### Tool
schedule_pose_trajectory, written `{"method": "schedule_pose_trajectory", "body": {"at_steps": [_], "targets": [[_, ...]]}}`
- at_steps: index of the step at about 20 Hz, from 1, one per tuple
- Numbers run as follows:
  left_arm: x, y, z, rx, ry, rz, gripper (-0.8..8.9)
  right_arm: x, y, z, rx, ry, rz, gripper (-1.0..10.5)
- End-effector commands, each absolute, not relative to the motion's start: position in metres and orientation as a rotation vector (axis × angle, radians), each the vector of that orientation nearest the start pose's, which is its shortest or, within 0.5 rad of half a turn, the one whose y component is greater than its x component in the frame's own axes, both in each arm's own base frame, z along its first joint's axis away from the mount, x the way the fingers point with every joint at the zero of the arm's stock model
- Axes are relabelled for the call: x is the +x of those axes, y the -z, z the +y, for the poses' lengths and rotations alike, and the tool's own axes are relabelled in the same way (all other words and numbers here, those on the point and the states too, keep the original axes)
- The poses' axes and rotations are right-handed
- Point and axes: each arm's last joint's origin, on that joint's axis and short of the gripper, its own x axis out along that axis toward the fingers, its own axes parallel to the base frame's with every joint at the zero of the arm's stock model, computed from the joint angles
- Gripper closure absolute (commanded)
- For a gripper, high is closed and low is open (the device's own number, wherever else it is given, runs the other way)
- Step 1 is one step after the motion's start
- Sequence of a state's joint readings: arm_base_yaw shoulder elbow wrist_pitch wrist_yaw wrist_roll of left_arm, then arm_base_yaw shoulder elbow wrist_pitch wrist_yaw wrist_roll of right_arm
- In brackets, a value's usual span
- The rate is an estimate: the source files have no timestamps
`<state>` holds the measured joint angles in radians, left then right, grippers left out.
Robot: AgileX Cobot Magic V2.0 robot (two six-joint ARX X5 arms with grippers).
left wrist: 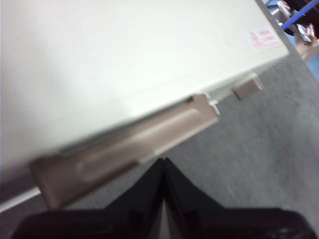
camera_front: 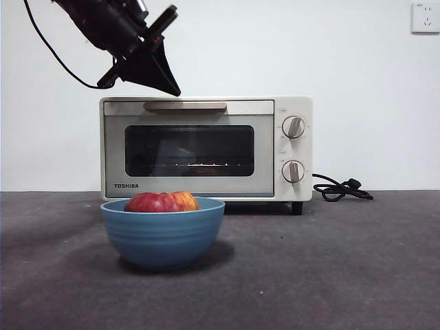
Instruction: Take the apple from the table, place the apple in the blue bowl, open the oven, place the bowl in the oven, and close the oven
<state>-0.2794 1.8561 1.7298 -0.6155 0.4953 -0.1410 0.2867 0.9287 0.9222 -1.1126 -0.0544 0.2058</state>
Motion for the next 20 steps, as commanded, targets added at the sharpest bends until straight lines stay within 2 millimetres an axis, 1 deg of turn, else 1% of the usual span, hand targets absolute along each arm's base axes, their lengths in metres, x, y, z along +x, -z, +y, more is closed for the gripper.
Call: {"method": "schedule_pose_trajectory", "body": {"at_steps": [1, 5, 8, 13, 17, 20], "targets": [[0.399, -0.319, -0.13, -0.216, 0.683, 0.796, 8.19, 0.127, -0.293, 0.04, 0.108, -0.193, 1.099, 9.5], [0.406, -0.313, -0.132, -0.232, 0.655, 0.783, 8.19, 0.105, -0.301, 0.034, 0.156, -0.206, 1.056, 9.5], [0.407, -0.306, -0.134, -0.221, 0.63, 0.812, 8.19, 0.095, -0.302, 0.031, 0.163, -0.201, 1.061, 9.5], [0.402, -0.3, -0.135, -0.202, 0.629, 0.881, 8.19, 0.096, -0.303, 0.031, 0.165, -0.204, 1.047, 9.5], [0.392, -0.291, -0.134, -0.086, 0.606, 0.991, 8.19, 0.097, -0.304, 0.032, 0.168, -0.209, 1.026, 9.5], [0.387, -0.285, -0.131, -0.034, 0.538, 1.061, 8.2, 0.099, -0.305, 0.033, 0.175, -0.221, 1.003, 9.5]]}}
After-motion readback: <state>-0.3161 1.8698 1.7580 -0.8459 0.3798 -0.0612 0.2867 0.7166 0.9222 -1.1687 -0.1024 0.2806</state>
